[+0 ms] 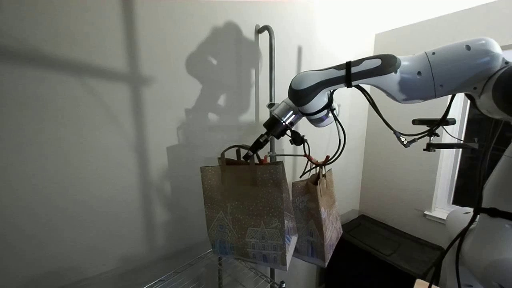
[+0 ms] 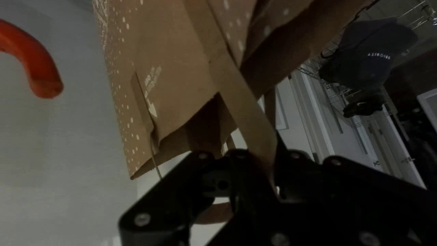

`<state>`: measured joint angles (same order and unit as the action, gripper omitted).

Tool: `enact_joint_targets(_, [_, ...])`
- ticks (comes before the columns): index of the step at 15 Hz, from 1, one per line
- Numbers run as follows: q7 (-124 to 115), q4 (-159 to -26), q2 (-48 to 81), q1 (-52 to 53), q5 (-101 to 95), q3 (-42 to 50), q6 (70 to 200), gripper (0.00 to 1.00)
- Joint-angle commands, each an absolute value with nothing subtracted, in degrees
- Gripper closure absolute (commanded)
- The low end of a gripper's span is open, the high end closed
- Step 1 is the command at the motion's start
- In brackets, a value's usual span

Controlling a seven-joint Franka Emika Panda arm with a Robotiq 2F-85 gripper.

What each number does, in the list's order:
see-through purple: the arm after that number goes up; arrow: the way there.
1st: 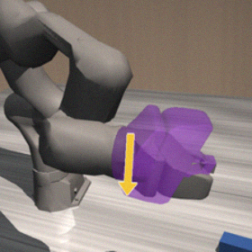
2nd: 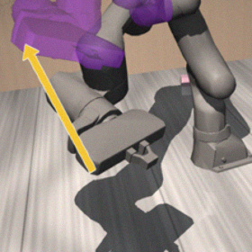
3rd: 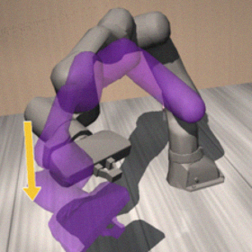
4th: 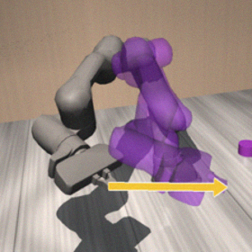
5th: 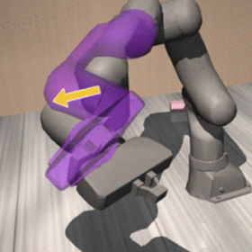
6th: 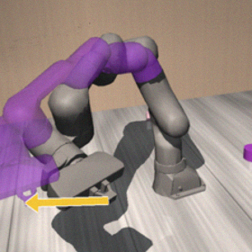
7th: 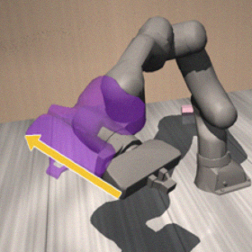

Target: Put the gift bags on the rack on the left

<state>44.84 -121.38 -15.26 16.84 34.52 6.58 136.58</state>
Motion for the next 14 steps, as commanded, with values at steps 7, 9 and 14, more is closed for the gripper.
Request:
enact_joint_targets(7, [38.39, -109.02, -5.01, 14.69, 28.8, -2.46, 134.71, 0.99])
enact_joint_targets(9, [33.14, -104.67, -1.21, 14.67, 23.94, -4.92, 133.75, 0.99])
enact_joint_targets(14, [17.61, -91.9, 9.75, 15.42, 10.54, -9.77, 127.45, 0.99])
